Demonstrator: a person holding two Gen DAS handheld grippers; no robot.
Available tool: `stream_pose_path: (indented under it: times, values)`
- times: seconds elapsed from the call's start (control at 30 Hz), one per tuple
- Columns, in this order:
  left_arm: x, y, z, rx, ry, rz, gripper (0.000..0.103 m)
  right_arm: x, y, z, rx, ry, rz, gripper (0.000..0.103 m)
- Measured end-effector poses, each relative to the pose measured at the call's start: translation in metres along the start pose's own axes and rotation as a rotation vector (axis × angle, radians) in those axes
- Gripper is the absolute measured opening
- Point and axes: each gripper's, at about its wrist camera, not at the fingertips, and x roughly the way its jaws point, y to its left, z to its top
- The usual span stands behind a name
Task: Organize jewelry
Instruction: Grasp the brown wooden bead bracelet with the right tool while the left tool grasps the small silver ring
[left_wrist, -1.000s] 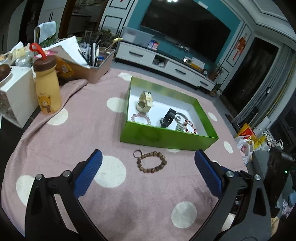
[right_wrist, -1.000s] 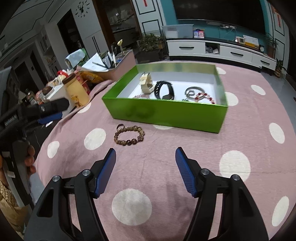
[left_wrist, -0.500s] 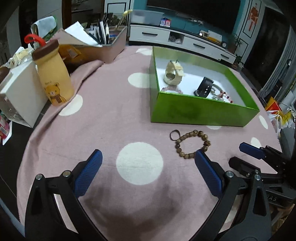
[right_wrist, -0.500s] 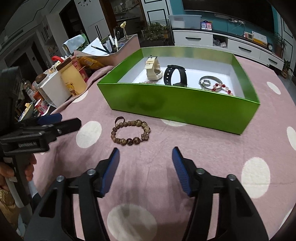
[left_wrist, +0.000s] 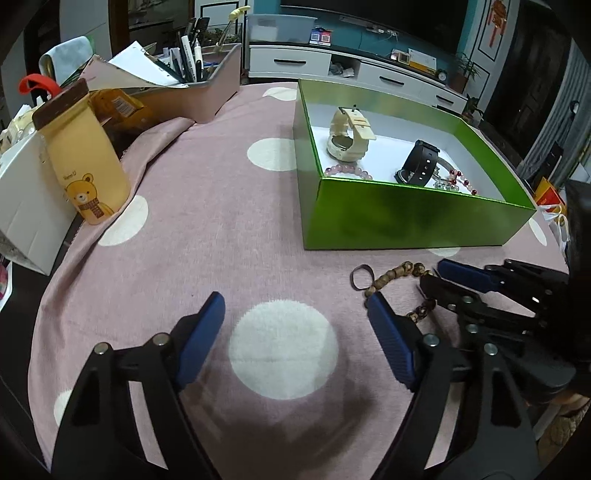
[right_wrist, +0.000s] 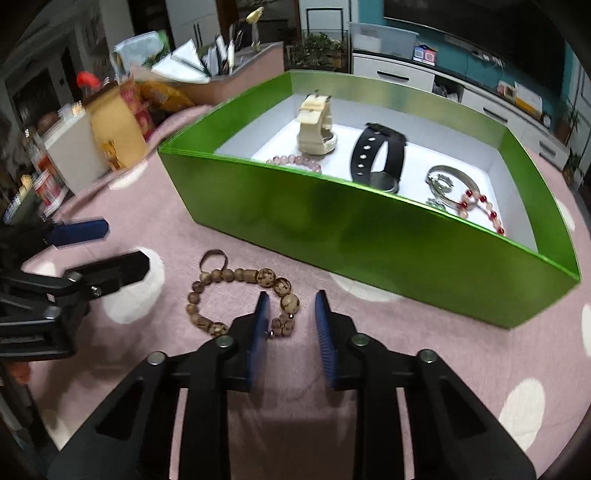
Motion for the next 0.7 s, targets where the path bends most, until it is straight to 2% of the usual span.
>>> stream_pose_path:
  times: [0.07,0.1,0.27,0.33,0.5,0.57,0.7]
  values:
    - [0.002,-0.001,0.000,0.009,0.002,-0.004,0.080,0.001,0.007,0.000,-0.045,-0.011,-0.024,0.012]
    - [0.004,-0.003,0.000,0.015,0.005,-0.005,0.079,0.001,0.009,0.001,-0.057,-0.014,-0.037,0.011]
    - [0.012,-0.015,0.001,0.047,0.027,-0.015,0.071,-0.014,0.004,-0.004,-0.058,-0.060,-0.045,0.011]
    - [0.016,-0.022,0.003,0.068,0.038,-0.017,0.066,-0.030,-0.004,-0.007,-0.031,-0.095,-0.044,0.011]
    - [0.028,-0.037,0.006,0.095,0.061,-0.031,0.062,-0.066,-0.033,-0.019,0.058,-0.166,-0.043,0.011]
    - [0.034,-0.042,0.006,0.101,0.074,-0.032,0.055,-0.076,-0.043,-0.025,0.094,-0.183,-0.038,0.011]
    - [0.039,-0.049,0.009,0.120,0.068,-0.014,0.049,-0.088,-0.054,-0.032,0.128,-0.204,-0.033,0.011]
